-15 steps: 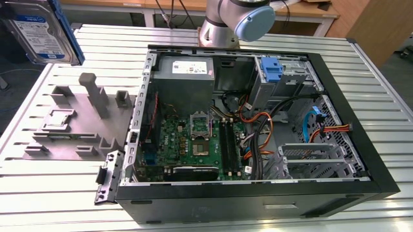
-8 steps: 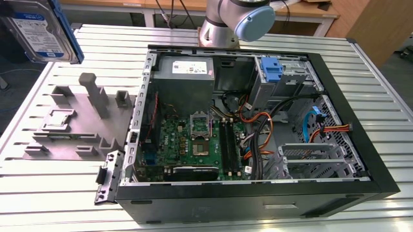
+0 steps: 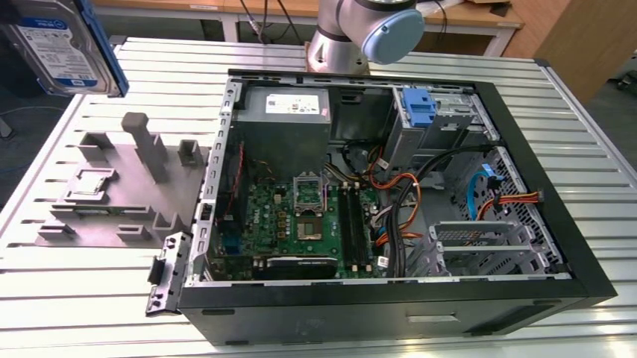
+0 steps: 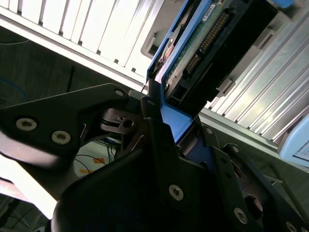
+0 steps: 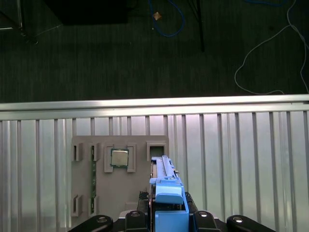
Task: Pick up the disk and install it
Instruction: 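Pick up the disk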
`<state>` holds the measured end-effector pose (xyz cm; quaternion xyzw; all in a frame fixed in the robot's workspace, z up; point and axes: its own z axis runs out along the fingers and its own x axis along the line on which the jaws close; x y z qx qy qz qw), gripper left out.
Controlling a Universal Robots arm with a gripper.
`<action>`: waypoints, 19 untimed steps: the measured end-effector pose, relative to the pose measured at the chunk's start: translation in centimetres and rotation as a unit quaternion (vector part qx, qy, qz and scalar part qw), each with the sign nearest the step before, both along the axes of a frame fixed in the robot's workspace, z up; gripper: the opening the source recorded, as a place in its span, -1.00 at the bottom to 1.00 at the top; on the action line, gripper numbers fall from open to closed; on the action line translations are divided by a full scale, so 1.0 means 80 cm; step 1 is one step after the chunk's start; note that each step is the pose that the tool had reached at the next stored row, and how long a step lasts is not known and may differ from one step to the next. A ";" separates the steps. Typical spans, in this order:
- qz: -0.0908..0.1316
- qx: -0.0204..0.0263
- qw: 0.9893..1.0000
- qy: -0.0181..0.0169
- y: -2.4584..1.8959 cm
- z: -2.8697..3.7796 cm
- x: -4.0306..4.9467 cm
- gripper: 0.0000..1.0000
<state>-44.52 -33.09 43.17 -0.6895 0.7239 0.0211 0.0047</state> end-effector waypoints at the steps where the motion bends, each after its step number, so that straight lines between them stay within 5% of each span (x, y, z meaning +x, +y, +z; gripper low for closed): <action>1: 0.000 0.000 1.000 0.000 0.0000 0.0004 0.000 -0.27; 19: 0.000 0.000 1.000 0.000 0.0000 0.0123 0.000 -0.27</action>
